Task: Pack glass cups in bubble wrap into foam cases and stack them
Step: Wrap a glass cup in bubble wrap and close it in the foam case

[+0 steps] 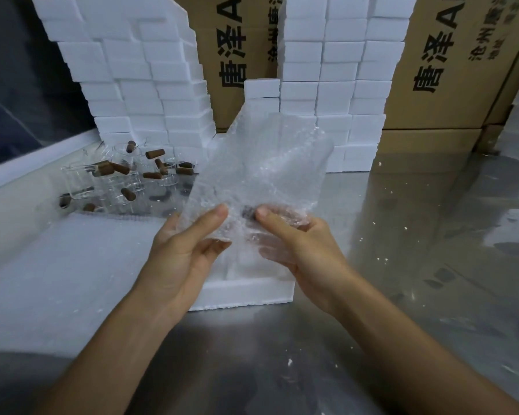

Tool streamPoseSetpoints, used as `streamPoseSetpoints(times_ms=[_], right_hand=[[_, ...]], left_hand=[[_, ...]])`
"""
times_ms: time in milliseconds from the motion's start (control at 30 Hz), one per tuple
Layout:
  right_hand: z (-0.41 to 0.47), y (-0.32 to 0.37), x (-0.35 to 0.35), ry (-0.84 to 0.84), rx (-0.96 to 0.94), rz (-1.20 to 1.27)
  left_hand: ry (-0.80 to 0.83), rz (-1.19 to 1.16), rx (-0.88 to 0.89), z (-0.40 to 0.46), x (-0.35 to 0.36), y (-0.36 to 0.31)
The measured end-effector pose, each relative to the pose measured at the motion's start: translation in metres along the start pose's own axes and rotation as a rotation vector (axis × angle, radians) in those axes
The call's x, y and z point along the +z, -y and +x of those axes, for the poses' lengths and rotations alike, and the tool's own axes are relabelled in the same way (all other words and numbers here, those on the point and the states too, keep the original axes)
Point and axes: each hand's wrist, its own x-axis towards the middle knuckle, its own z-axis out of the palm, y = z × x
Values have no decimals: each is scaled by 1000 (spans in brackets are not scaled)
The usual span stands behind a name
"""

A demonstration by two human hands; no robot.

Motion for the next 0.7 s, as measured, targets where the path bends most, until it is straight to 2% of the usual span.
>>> streamPoseSetpoints(times_ms=[233,333,567,700], right_hand=[[4,-2,-5,-125,-132,-64],[5,-2,-7,-130,-212,-90],[4,0,-8,-98,-335,-142],[1,0,-7,-92,-404,-198]], left_hand=[[-22,-18,-68,-1,0,0],[7,-14,-79,-2,0,0],[68,219,-39,-4,-5,-4],[156,219,-56,-6,-1,-1]])
